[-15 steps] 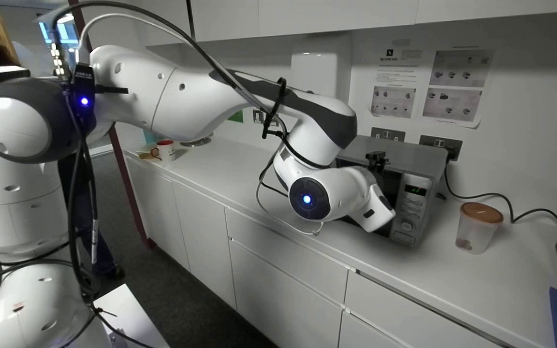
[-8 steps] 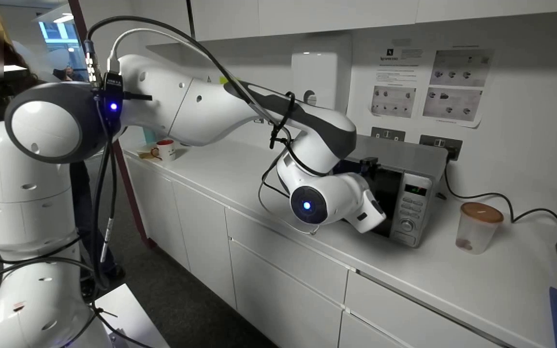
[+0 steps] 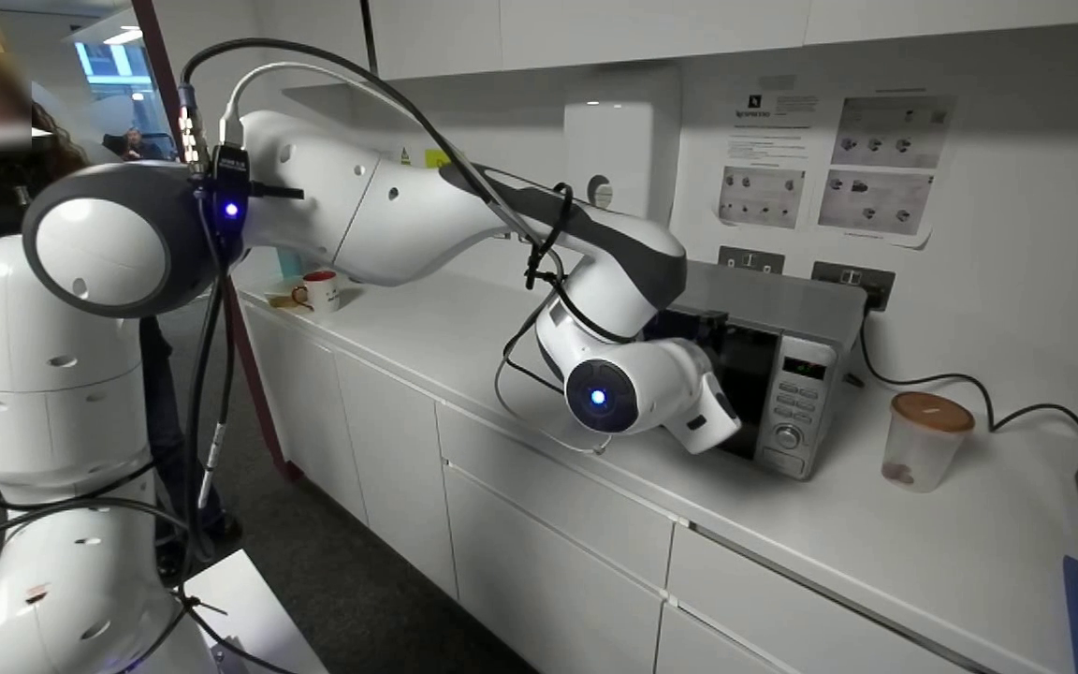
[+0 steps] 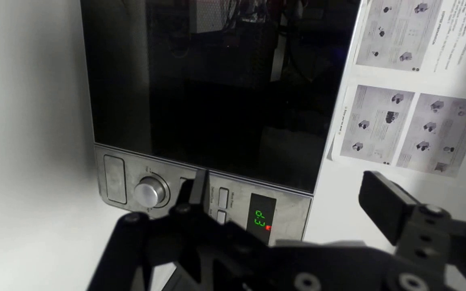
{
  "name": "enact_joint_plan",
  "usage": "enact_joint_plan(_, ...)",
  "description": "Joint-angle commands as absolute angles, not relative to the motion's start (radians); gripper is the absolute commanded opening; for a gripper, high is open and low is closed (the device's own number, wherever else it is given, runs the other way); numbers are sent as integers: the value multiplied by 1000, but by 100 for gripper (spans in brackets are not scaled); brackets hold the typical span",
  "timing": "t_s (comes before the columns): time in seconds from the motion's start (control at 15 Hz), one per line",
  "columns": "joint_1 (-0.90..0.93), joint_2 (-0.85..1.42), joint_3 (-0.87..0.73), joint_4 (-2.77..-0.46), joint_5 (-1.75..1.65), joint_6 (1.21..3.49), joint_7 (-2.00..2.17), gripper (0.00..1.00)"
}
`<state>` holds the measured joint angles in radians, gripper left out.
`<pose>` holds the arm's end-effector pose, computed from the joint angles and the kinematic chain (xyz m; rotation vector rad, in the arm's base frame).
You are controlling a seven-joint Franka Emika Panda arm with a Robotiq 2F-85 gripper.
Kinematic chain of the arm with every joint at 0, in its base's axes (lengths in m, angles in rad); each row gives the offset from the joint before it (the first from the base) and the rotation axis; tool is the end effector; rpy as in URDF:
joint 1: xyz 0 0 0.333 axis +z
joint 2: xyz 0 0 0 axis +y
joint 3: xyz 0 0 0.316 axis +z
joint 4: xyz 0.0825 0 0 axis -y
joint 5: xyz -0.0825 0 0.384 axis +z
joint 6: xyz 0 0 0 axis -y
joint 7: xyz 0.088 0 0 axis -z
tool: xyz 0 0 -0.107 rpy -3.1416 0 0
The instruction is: Press a button on the microwave
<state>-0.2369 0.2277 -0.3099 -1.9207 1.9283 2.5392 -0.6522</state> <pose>0.5385 -0.3291 0.4100 -1.5437 1.3489 -1.0910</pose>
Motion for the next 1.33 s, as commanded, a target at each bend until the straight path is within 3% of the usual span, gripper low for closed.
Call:
enact_joint_plan(0.0, -250, 231, -306, -1917, 1929, 2515, -651, 100)
enact_joint_plan(0.87, -372, 417, -365, -1813, 2175, 2360, -681, 100)
enact_joint_plan(0.93, -372, 427, -367, -1811, 2193, 2353, -690, 75)
enact_joint_plan(1.0, -370, 430, -369, -1814, 2206, 2349, -702, 74)
enact_joint_plan(1.27, -355, 452, -367, -1814, 2218, 2352, -730, 41)
